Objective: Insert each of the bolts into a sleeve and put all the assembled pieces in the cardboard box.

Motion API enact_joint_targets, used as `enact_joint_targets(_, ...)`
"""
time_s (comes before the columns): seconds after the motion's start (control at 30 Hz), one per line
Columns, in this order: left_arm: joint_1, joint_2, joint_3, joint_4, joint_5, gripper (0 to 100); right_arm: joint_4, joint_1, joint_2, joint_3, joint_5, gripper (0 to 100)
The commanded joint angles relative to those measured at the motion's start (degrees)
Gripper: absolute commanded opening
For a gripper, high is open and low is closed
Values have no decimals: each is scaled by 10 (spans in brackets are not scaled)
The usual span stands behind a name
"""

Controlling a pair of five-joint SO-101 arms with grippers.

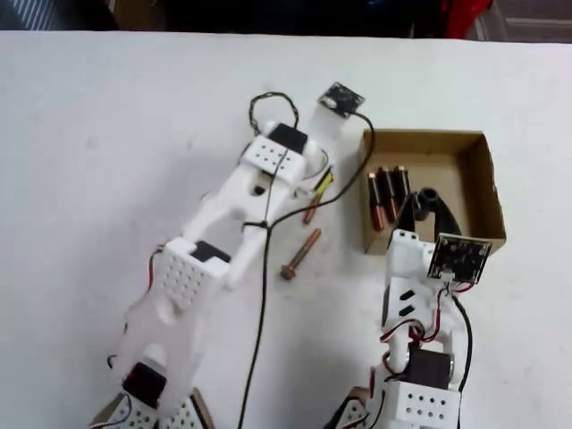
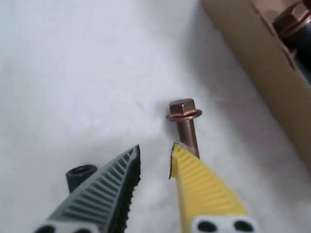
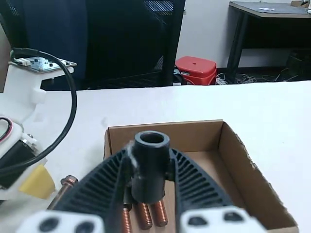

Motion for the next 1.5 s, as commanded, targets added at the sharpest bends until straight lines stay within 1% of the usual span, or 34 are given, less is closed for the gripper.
enact_joint_targets(0.0,5,-12,-27,6,15,168,-10,6,-6,5,-7,16)
enact_joint_targets(0.1,13,-10,-25,6,16,192,-9,6,-6,5,-7,16)
enact_joint_targets(0.47,14,13,-30,2,12,191,0,4,-6,5,-7,17)
enact_joint_targets(0.8,15,-34,-31,4,12,191,2,3,-6,5,-7,17)
enact_joint_targets(1.1,35,-41,-31,5,11,191,2,2,-6,5,-7,17)
enact_joint_targets(1.27,35,-41,-31,5,11,192,2,6,-6,5,-7,17)
enact_joint_targets(1.47,31,-42,-32,3,-30,192,1,7,-7,5,-7,17)
